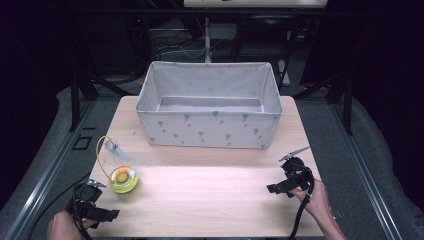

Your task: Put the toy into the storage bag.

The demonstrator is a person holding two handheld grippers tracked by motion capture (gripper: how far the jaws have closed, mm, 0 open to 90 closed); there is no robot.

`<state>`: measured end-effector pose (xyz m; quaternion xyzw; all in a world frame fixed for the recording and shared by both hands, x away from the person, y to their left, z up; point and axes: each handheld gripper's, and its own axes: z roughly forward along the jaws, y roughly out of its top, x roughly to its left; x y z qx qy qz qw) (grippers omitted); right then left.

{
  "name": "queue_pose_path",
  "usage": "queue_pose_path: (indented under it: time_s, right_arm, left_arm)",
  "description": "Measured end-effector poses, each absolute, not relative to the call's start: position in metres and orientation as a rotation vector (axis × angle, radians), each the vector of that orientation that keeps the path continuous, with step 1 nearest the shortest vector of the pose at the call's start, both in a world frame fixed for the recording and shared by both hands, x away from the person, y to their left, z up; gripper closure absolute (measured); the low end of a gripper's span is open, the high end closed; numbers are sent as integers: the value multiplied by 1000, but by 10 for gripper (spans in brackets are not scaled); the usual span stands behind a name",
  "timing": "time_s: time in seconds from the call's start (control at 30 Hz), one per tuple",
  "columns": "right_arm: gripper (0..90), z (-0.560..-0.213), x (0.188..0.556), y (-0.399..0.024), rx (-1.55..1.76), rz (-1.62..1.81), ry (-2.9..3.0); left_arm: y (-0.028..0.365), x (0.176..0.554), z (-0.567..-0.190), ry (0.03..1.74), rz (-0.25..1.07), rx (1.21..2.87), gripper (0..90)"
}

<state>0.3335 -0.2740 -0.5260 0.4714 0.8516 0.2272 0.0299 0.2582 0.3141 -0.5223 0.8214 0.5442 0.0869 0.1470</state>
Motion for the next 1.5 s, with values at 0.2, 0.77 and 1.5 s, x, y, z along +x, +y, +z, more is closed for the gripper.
queue_pose_path:
  time_s: [0.2,0.77,1.5]
  right_arm:
    - [56,-526,333,-273,1453,698,2626]
    - [62,-526,331,-270,1448,709,2624]
    - [69,-524,328,-264,1408,658,2633]
  left_arm:
    - [315,259,-519,1559,234,2369,86]
    - [318,260,-496,1540,201,2365,72]
    - [319,286,-449,1442,236,2375,50]
